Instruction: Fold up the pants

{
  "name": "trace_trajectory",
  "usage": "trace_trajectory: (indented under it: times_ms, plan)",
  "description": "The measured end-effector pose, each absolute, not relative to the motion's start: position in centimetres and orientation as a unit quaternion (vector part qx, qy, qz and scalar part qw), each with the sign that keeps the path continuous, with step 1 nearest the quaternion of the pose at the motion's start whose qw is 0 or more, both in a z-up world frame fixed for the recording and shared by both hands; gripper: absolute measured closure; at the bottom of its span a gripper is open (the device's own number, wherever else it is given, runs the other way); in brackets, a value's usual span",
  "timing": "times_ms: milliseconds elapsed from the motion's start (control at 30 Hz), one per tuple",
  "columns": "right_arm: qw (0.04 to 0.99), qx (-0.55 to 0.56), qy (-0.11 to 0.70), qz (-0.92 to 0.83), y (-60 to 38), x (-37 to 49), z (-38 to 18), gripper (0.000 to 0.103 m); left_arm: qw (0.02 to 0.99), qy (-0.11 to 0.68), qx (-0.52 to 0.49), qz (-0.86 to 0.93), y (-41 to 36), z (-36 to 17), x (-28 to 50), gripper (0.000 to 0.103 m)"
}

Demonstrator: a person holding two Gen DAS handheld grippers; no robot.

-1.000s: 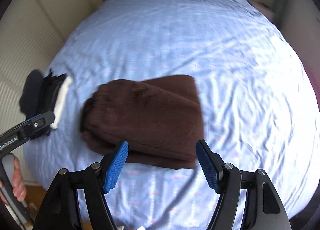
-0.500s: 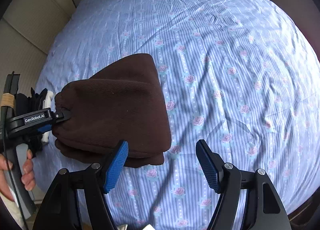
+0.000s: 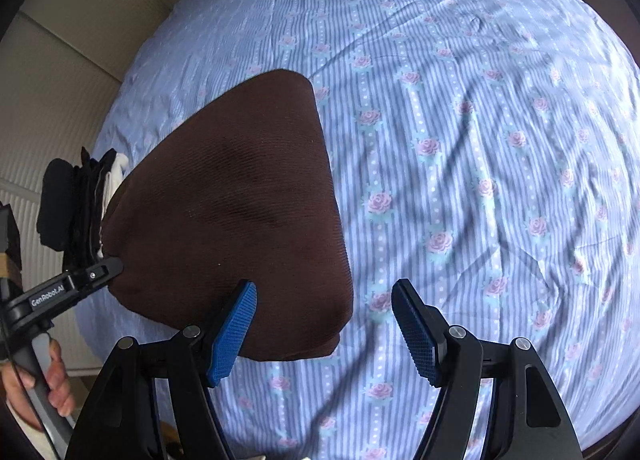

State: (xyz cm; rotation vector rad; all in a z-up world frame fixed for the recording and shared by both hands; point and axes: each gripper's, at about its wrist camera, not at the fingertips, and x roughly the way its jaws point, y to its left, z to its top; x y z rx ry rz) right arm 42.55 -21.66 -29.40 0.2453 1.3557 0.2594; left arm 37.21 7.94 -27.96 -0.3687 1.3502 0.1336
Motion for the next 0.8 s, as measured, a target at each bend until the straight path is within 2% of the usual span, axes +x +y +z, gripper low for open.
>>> trace_trajectory:
  times_ms: [167, 267, 533, 633, 667, 700, 800]
  plan:
    - [0.741, 0.115, 0.648, 0.132, -20.4, 42.7, -31.6, 0.032, 0.751, 0.632, -0.176, 0.070, 8.7, -30.0, 35.9, 0.023]
    - [0.730, 0.122, 0.659, 0.133, -20.0, 42.6, -32.3, 0.032, 0.734, 0.641, -0.213, 0.069, 9.6, -31.6, 35.5, 0.021]
    - [0.722, 0.110, 0.671, 0.131, -18.6, 42.4, -33.1, 0.032, 0.669, 0.620, -0.408, 0.034, 12.7, -36.9, 34.8, 0.020]
    - [0.723, 0.097, 0.672, 0.127, -18.1, 42.4, -33.2, 0.032, 0.651, 0.618, -0.440, 0.020, 12.5, -37.9, 35.2, 0.028]
    - [0.723, 0.095, 0.673, 0.125, -17.9, 42.4, -33.2, 0.032, 0.653, 0.616, -0.441, 0.007, 12.3, -37.8, 35.4, 0.041]
    - [0.723, 0.094, 0.673, 0.124, -17.8, 42.5, -33.2, 0.032, 0.656, 0.616, -0.437, 0.002, 12.1, -37.6, 35.6, 0.047]
    - [0.722, 0.097, 0.674, 0.122, -17.6, 42.5, -33.3, 0.032, 0.673, 0.619, -0.405, 0.000, 11.5, -35.8, 35.9, 0.056]
